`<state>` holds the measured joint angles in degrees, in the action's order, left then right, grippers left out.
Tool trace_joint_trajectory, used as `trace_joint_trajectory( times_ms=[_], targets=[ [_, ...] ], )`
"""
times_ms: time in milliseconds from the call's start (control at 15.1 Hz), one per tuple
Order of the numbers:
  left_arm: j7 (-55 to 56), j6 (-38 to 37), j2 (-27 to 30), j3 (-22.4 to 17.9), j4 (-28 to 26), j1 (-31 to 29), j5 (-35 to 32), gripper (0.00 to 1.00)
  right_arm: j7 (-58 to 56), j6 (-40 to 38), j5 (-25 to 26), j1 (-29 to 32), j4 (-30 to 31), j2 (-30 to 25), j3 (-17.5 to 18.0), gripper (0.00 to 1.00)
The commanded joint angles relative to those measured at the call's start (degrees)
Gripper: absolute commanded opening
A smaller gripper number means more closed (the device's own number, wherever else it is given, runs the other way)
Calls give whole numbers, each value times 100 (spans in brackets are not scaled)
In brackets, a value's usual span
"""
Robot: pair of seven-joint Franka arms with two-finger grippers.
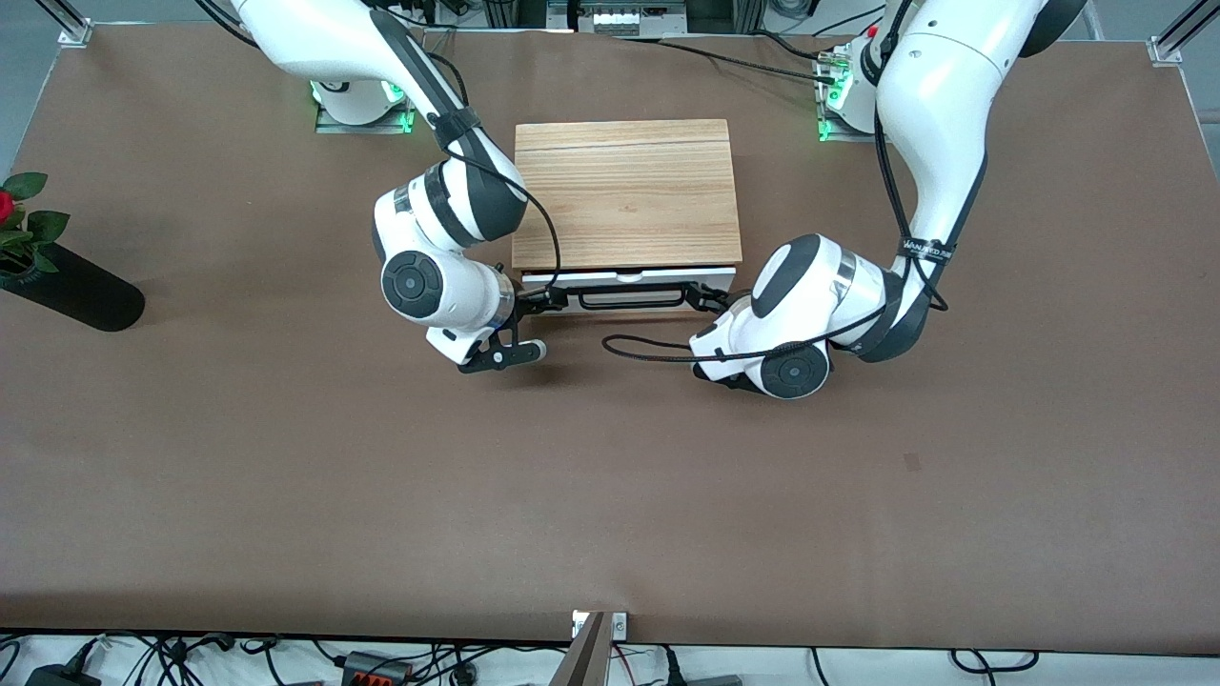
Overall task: Close drawer with both arms simultaneously
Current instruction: 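Push the white drawer front into the box with both grippers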
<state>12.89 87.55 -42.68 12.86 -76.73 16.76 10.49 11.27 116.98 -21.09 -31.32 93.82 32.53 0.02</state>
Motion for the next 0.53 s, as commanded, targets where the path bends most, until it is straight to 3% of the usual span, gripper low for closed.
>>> trace_joint_trajectory(
  times_ms=[0, 462],
  targets=[
    [-41, -211, 5, -3, -62, -6, 85, 100, 34, -149, -45, -14, 93, -115, -2, 100],
    [-41, -361, -56, -3, -70, -33, 173, 100, 60, -659, -53, 21, 93, -159, -2, 100]
  ],
)
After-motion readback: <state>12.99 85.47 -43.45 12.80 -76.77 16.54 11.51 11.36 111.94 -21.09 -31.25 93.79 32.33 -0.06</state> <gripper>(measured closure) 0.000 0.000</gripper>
